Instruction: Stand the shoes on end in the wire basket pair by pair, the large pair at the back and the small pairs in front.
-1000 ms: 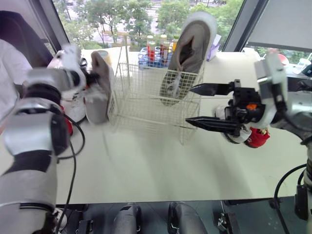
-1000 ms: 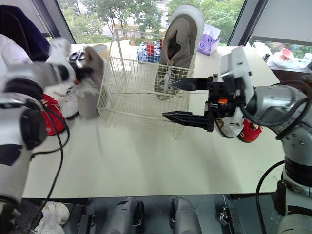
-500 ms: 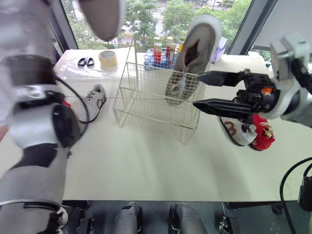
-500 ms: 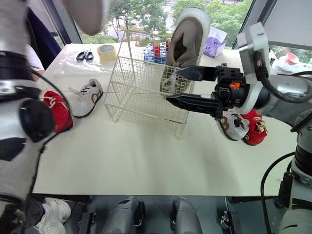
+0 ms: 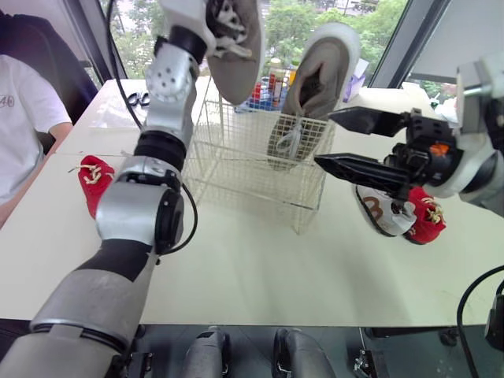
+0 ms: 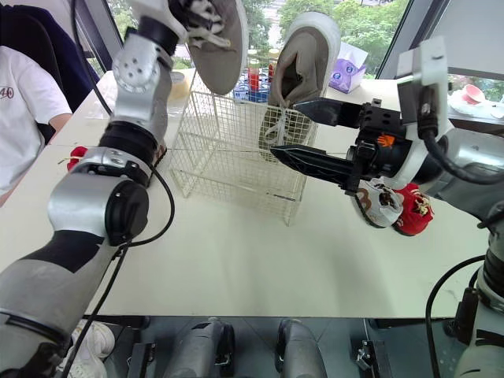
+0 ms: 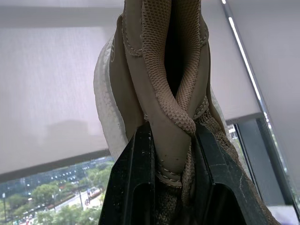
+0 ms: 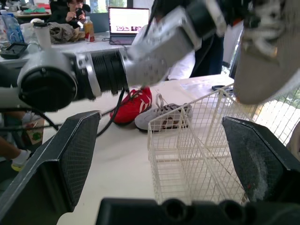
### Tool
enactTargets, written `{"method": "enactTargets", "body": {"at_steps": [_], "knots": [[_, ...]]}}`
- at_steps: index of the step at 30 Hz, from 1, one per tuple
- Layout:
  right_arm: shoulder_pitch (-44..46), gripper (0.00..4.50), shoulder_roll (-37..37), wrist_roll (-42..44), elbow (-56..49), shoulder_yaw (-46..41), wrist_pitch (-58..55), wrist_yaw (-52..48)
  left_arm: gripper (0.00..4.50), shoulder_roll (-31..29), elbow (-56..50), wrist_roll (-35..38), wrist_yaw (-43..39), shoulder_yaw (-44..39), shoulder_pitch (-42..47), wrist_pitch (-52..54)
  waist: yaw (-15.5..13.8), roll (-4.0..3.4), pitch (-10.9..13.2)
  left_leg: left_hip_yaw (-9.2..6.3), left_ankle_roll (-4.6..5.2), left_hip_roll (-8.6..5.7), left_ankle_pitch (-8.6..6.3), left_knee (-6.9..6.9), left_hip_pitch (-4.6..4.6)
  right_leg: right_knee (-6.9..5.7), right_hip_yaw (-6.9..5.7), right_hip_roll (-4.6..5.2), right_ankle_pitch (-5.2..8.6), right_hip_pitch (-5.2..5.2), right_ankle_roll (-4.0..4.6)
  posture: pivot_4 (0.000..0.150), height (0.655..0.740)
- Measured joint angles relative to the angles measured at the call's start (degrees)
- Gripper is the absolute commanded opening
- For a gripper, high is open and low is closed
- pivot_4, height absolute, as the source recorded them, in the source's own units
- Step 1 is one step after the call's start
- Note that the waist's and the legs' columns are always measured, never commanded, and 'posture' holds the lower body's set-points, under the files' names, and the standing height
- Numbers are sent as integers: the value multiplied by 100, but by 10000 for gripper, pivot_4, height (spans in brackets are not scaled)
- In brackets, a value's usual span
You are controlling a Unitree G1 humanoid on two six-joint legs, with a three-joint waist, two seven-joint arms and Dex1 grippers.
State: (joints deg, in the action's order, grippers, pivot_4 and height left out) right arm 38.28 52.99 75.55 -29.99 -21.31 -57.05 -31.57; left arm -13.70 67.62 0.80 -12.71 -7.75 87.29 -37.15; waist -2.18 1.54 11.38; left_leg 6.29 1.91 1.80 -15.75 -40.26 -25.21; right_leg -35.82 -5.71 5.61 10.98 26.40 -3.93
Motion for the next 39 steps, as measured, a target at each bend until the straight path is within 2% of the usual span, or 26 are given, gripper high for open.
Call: {"method": "enactTargets", "body": {"at_steps": [8,10,15,22,29,34,39], "knots": [[-114,45000,52,238,-121,-10,124,372,3982,32,-153,-66,106,32,-339,-393,-5,-7,-17,-7,11,1,-7,2,47,8,1,1,0,-56,0,1500,7400],[-109,45000,51,236,-114,19,198,395,3982,3,-151,-343,410,192,-423,-704,-4,-7,-17,-10,18,3,-12,18,87,37,-1,-1,1,-100,0,1500,7400],[-43,45000,47,228,-70,148,296,367,3982,21,-135,-1171,1240,708,-392,-1259,-4,-7,-17,-10,22,2,-14,17,78,52,-1,0,0,-99,0,1500,7400],[-71,45000,47,235,-101,220,396,434,3982,31,50,-1589,2008,884,-310,-1436,1,-7,-16,-7,28,3,-18,19,74,52,-3,0,-1,-94,-1,1500,7400],[-229,45000,46,288,-257,215,506,650,3982,179,440,-1620,2064,923,-258,-1226,-7,-7,-16,-6,32,1,-20,17,71,59,-2,1,-3,-96,-5,1500,7400],[-285,45000,47,360,-355,205,538,778,3982,272,671,-1653,2006,937,-528,-930,12,-7,-16,-5,33,3,-21,19,72,58,-2,0,-3,-93,-6,1500,7400],[-347,45000,53,439,-363,202,614,880,3982,302,500,-1051,1097,600,-601,-568,7,-7,-16,-3,33,3,-21,18,74,58,-2,1,-3,-94,-6,1500,7400]]}}
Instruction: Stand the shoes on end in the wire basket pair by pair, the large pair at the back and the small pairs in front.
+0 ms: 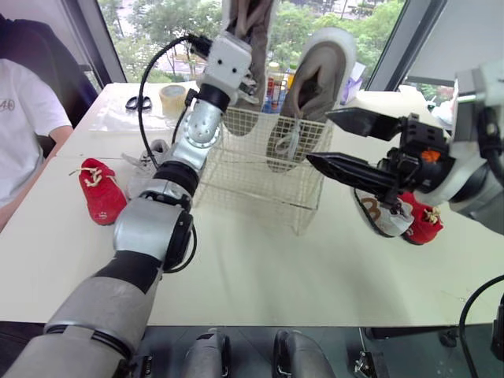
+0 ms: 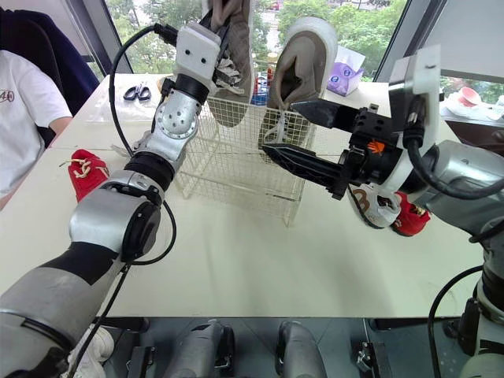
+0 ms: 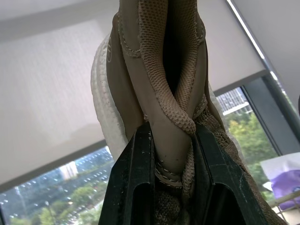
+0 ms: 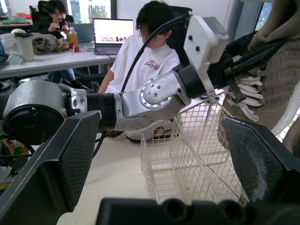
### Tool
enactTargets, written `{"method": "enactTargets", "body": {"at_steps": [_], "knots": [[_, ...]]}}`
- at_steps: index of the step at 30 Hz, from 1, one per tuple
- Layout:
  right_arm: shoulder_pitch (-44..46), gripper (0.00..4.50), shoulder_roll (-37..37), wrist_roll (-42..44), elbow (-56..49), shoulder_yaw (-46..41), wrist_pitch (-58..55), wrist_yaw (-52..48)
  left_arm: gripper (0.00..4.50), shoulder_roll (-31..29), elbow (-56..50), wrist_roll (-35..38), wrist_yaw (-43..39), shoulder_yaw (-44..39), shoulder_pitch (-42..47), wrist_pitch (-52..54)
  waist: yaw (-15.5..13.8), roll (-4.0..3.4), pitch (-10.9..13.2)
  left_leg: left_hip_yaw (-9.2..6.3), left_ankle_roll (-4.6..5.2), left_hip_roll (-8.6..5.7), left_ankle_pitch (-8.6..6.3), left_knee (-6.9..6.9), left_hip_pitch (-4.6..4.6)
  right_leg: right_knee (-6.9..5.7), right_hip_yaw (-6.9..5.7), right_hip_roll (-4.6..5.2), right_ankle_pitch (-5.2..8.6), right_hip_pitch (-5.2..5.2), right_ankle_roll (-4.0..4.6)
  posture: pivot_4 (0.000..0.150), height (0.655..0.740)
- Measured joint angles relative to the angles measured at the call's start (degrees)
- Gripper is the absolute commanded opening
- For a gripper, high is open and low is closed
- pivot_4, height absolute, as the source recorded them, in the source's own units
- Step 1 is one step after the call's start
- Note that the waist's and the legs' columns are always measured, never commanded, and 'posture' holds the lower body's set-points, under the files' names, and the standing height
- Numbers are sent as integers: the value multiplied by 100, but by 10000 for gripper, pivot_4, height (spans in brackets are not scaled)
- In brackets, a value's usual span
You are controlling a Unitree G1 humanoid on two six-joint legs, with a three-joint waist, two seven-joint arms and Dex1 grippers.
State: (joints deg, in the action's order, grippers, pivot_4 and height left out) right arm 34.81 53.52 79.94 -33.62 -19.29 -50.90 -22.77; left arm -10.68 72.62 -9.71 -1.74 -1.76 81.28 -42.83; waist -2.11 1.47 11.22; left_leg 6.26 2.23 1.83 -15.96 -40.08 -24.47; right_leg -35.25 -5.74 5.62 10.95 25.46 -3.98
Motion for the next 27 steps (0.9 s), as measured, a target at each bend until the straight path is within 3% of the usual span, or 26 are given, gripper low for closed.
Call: {"method": "enactTargets", "body": {"at_steps": [2,3,4,8,10,15,20,25,27], "knots": [[-27,45000,4,18,-4,0,15,9,3982,-14,-202,307,-402,-172,-92,160,6,0,0,0,0,0,0,0,2,-1,1,0,0,0,0,1500,7400],[-36,45000,6,18,-4,0,16,12,13945,-25,-297,404,-537,-198,-146,217,6,0,0,0,0,0,0,0,2,-1,1,0,0,0,0,1500,7400],[-53,45000,6,18,-4,0,24,12,16822,-20,-489,570,-774,-251,-247,324,5,0,0,0,0,0,0,0,2,-2,1,0,0,-1,0,1500,7400],[-85,45000,-16,-38,18,7,117,-63,37685,33,-1760,1278,-1798,-342,-1230,1252,5,-3,-1,-1,-1,0,1,-1,2,-4,2,0,0,-2,1,1500,7400],[-84,45000,-28,-111,54,39,144,-145,44416,63,-2540,1498,-2051,-311,-1763,1881,6,-4,-1,-1,-2,0,1,-1,1,-3,3,0,-1,-2,1,1500,7400],[-75,45000,-73,-446,251,288,191,-417,44416,-97,-5018,1941,-2186,-222,-2649,3754,-6,-4,-1,-5,-3,-3,2,-4,2,-4,8,-1,-1,-6,0,1500,7400],[124,45000,-62,-1098,482,752,245,-862,44416,-841,-7813,2551,-2199,-271,-3867,5958,104,-14,-5,-8,-9,0,6,0,10,-11,12,-4,0,-7,1,1500,7400],[531,45000,-79,-1613,699,1176,296,-1362,44416,-1284,-9074,3599,-2190,-827,-4441,7438,134,-16,-3,-16,-16,-1,9,-2,8,-11,9,-6,1,-8,1,1500,7400],[673,45000,-74,-1701,775,1404,231,-1634,44416,-1778,-9373,4044,-2331,-1142,-4543,7976,151,-16,-4,-15,-16,-1,9,0,9,-12,9,-7,1,-7,1,1500,7400]]}}
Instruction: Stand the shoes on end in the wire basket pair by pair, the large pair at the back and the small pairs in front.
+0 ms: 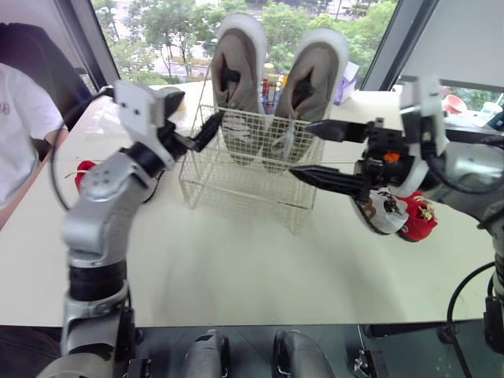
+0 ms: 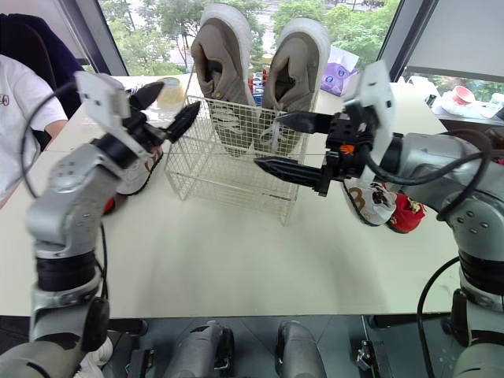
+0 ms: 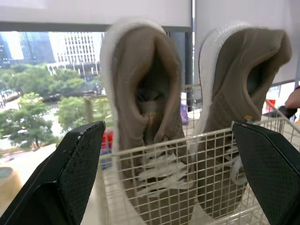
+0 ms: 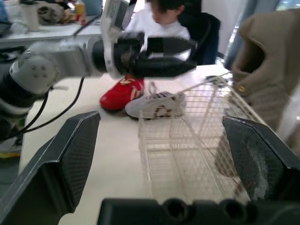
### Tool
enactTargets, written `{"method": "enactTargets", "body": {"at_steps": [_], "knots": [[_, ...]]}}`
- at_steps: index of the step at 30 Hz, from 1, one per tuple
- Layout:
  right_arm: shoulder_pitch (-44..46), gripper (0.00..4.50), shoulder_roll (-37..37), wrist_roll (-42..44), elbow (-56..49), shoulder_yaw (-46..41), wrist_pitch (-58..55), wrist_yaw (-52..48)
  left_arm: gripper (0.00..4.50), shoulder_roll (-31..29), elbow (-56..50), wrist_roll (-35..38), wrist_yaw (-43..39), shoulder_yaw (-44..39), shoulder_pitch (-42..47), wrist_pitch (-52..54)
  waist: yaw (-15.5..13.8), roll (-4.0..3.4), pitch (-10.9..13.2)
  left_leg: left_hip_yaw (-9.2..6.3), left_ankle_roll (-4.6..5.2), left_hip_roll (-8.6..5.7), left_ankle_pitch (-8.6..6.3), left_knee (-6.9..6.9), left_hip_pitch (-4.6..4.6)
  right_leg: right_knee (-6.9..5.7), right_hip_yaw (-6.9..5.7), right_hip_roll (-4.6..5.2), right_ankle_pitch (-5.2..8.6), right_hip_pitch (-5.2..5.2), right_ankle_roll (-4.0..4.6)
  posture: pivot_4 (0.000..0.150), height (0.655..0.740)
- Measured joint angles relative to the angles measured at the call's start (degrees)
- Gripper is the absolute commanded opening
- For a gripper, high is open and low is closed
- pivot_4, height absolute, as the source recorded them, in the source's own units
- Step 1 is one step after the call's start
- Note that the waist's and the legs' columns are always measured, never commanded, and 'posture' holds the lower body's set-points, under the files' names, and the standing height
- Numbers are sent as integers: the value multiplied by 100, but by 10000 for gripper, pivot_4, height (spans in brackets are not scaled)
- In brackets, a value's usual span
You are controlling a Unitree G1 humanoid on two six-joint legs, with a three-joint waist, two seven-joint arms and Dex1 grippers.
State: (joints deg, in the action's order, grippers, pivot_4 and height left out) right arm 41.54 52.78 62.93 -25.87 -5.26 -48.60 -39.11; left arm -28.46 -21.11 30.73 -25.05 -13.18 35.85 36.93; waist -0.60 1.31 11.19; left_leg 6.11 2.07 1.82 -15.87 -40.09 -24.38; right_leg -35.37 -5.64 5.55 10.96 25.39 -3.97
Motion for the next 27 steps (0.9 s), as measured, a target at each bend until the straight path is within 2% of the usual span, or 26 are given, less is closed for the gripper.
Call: {"method": "enactTargets", "body": {"at_steps": [3,9,13,17,20,25,27], "knots": [[18,45000,15,-178,200,194,-115,-392,44416,-627,-179,504,-268,-417,-337,616,3,-11,1,1,-6,0,3,0,1,-1,0,0,0,1,0,1500,7400],[153,45000,-289,-779,392,776,-40,-869,44416,-1050,-29,620,-532,-917,-1220,679,1,-11,0,5,-8,0,2,2,1,6,0,1,1,1,1,1500,7400],[34,45000,-159,-1340,548,1162,21,-1336,44416,-1403,-272,1533,-1236,-1309,-2327,1298,-12,-10,5,3,-35,0,16,2,-12,6,-1,2,1,13,2,1500,7400],[33,45000,26,-1323,585,923,-130,-1577,44416,-1796,-705,2129,-1504,-1660,-2451,1511,-27,-15,2,-1,-12,-4,0,2,-4,19,-2,9,14,0,25,1500,7400],[14,45000,134,-1232,578,664,-324,-1601,44416,-1767,-743,2310,-1497,-1693,-2533,1509,-10,-18,1,0,-12,-2,0,4,-2,17,-1,7,14,3,25,1500,7400],[-228,45000,942,-1301,684,284,-698,-1699,44416,-1766,-804,2890,-1732,-1434,-2690,1688,-34,-21,4,0,-11,-4,0,6,-6,18,-1,9,14,5,26,1500,7400],[-477,45000,1124,-1264,860,-287,-939,-1548,44416,-1760,-968,3079,-1703,-1246,-2644,1750,-36,-17,1,0,-10,-4,-1,7,-6,28,-1,10,15,0,27,1500,7400]]}}
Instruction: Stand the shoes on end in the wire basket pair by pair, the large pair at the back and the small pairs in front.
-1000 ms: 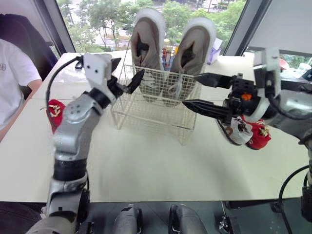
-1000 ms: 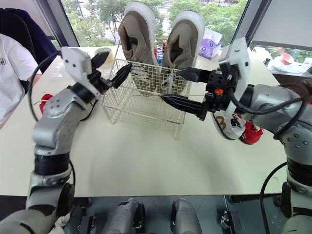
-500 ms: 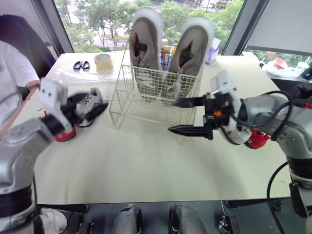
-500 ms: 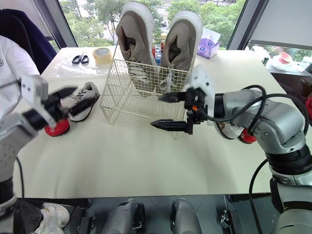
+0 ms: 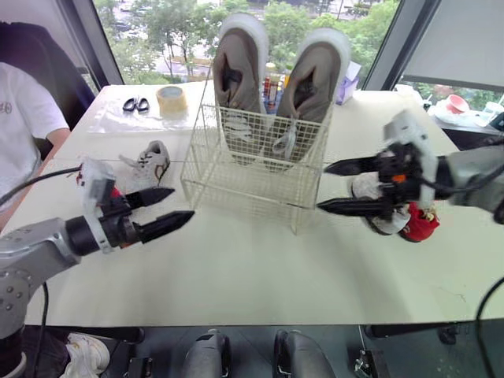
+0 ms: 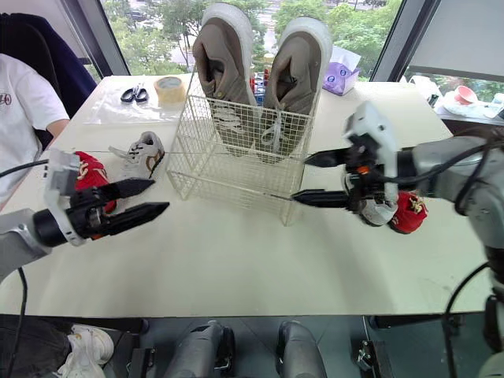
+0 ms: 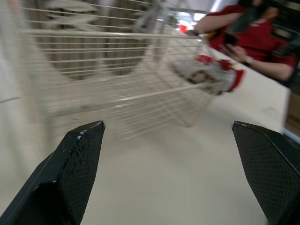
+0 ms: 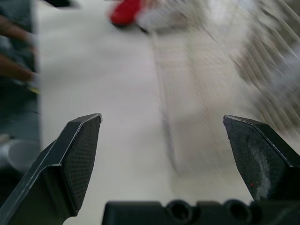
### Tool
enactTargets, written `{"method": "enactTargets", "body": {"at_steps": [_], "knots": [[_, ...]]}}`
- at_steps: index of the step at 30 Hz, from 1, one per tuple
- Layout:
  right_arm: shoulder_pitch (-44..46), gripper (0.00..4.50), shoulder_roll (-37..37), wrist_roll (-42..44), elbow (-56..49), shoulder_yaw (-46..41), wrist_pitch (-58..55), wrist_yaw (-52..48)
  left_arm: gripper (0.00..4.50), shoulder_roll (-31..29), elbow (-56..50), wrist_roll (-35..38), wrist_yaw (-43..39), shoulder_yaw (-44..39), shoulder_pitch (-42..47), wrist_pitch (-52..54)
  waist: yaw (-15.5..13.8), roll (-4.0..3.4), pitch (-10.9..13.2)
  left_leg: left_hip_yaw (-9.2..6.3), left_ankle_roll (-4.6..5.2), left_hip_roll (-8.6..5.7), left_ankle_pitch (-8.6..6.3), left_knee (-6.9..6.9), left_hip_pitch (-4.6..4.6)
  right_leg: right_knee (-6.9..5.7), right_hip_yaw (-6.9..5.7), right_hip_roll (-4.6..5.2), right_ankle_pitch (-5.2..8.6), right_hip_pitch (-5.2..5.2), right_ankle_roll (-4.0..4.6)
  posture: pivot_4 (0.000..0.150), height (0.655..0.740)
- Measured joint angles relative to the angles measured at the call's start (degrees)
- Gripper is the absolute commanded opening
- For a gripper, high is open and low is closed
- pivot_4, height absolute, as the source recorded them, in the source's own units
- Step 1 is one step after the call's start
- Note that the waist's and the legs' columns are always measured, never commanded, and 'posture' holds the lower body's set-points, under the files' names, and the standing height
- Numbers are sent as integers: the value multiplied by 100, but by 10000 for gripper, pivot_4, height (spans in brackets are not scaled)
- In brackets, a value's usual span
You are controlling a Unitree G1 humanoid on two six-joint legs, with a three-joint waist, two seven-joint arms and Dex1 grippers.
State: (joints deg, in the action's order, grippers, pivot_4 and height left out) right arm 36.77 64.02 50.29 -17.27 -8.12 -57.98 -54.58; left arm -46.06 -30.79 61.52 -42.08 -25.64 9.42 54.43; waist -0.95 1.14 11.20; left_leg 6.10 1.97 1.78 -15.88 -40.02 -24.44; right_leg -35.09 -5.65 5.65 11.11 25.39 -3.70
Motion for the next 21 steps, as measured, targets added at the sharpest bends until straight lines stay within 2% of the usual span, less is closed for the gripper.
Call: {"method": "enactTargets", "body": {"at_steps": [2,6,9,11,16,21], "knots": [[-576,45000,-232,138,61,-875,-205,412,44416,62,-280,203,77,246,-15,31,6,6,-5,1,1,1,-1,0,3,0,2,-1,0,-4,0,1500,7400],[-2362,45000,-1495,166,-544,-2303,-305,1615,44416,188,-823,566,265,859,-84,79,-1,-1,-14,2,-4,1,2,6,2,-9,10,-3,-12,-1,-22,1500,7400],[-3320,45000,-2096,-237,-1043,-2388,-6,2194,44416,339,-953,678,303,1340,-97,96,18,-62,-32,8,-3,0,3,4,7,-11,13,-8,-9,1,-18,1500,7400],[-3661,45000,-2272,-736,-1116,-2308,442,2460,44416,401,-944,659,353,1567,0,83,32,-74,-39,10,-6,2,5,4,16,-11,17,-15,-2,-2,1,1500,7400],[-3811,45000,-2765,-1735,-689,-1978,1584,2929,44416,485,-690,417,385,1807,274,-59,29,-82,-45,7,-6,3,5,4,21,-10,19,-22,0,-5,2,1500,7400],[-3775,45000,-2853,-2267,-167,-1877,2427,2946,44416,498,-632,373,528,1821,264,-115,20,-82,-45,9,-2,2,3,4,13,-8,20,-22,0,-2,2,1500,7400]]}}
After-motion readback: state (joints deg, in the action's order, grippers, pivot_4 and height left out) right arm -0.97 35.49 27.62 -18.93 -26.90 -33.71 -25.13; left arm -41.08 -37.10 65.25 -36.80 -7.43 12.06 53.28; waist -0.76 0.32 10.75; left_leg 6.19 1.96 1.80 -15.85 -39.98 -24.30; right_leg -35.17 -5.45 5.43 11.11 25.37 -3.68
